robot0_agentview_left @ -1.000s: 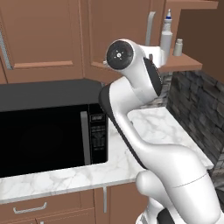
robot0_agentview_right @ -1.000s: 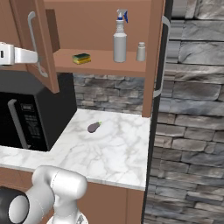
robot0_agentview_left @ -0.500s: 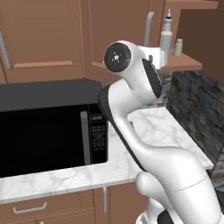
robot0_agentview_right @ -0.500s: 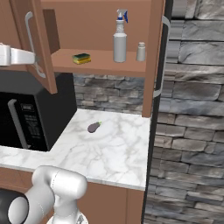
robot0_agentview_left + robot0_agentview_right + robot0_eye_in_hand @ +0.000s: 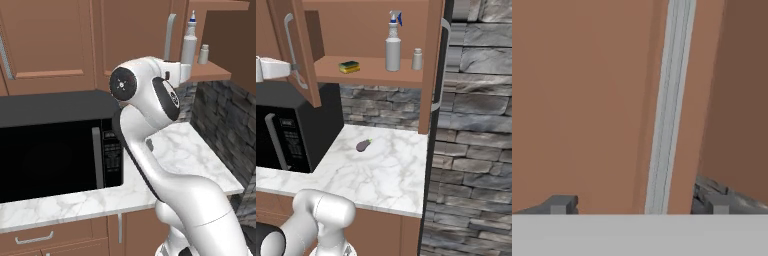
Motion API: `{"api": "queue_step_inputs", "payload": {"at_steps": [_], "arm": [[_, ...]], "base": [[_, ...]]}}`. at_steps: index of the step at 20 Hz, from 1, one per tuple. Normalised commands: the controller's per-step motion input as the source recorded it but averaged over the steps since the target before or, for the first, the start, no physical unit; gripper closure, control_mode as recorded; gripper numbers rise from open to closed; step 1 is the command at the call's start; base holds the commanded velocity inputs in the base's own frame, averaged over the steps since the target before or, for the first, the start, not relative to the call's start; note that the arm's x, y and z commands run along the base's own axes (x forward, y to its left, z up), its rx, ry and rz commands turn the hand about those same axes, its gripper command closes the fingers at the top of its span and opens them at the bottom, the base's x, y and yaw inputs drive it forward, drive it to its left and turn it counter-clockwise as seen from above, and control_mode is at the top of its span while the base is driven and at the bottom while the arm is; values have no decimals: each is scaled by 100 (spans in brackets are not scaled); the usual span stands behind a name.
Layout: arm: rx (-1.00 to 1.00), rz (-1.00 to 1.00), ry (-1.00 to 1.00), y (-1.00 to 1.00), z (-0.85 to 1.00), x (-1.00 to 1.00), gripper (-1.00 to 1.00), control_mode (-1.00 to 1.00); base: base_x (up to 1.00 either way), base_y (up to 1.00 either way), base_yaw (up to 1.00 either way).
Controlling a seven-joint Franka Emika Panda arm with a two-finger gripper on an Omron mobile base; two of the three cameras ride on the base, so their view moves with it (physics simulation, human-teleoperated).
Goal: Pick the sponge and spray from the cabinet and place them on the counter.
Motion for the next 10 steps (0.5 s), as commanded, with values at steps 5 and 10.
{"api": "queue_step_inputs", "payload": {"at_steps": [5, 10], "arm": [[5, -2, -4, -42, 11, -25, -100, -100], [6, 0, -11, -37, 15, -44, -100, -100]], "base": [[0, 0, 0], [0, 0, 0]]}}
